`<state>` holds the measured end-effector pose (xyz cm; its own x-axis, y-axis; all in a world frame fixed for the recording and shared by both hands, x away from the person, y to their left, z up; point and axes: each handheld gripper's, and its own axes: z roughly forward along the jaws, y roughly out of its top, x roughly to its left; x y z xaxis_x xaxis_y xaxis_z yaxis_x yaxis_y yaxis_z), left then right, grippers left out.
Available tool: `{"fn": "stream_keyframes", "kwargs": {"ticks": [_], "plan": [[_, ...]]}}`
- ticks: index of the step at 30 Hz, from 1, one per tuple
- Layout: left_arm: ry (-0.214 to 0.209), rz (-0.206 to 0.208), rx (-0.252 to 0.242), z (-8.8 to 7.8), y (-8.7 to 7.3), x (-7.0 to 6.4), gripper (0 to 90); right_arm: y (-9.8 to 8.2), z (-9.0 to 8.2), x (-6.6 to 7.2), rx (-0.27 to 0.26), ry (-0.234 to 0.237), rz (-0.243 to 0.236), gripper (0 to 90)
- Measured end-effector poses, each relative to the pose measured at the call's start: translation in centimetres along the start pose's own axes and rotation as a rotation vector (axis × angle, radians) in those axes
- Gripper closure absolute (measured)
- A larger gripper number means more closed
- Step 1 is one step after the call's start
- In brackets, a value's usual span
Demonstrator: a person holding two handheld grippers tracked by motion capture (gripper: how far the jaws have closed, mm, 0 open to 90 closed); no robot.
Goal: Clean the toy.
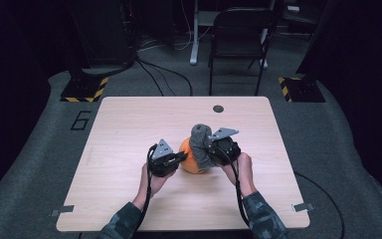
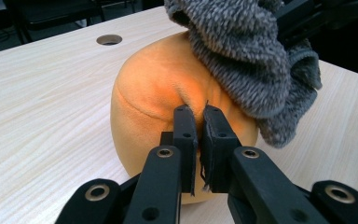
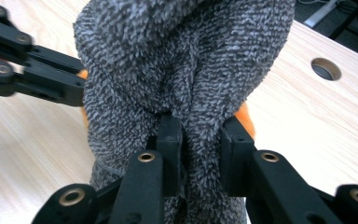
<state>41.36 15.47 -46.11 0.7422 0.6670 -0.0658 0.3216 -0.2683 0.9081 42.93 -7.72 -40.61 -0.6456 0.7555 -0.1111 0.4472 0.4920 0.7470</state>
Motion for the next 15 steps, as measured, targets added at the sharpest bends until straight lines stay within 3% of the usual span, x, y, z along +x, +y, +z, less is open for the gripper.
{"fn": "stream_keyframes", "kwargs": {"ticks": [1, 3, 5, 8, 11, 15], "plan": [[-0.002, 0.001, 0.001, 0.0, 0.0, 0.0, 85.1, -0.1, -0.1, -0.2, 0.010, -0.005, 0.018, 73.1], [-0.001, 0.000, 0.001, 0.0, 0.0, 0.0, 85.1, -0.2, 0.0, -0.5, 0.008, -0.008, 0.008, 73.1], [-0.002, 0.001, 0.000, 0.0, 0.0, 0.0, 85.1, -0.6, 0.0, -1.5, 0.019, -0.037, 0.046, 73.0], [-0.004, 0.001, 0.001, 0.0, 0.0, 0.0, 85.1, -0.9, 0.0, -2.2, 0.022, -0.054, 0.066, 72.9], [-0.011, -0.001, -0.003, -0.1, 0.0, 0.1, 85.1, -1.4, 0.0, -3.5, 0.052, -0.123, 0.086, 72.7], [-0.026, 0.009, -0.004, 0.0, 0.0, 0.0, 85.0, -1.7, -0.8, -4.9, 0.015, -0.087, 0.156, 72.5]]}}
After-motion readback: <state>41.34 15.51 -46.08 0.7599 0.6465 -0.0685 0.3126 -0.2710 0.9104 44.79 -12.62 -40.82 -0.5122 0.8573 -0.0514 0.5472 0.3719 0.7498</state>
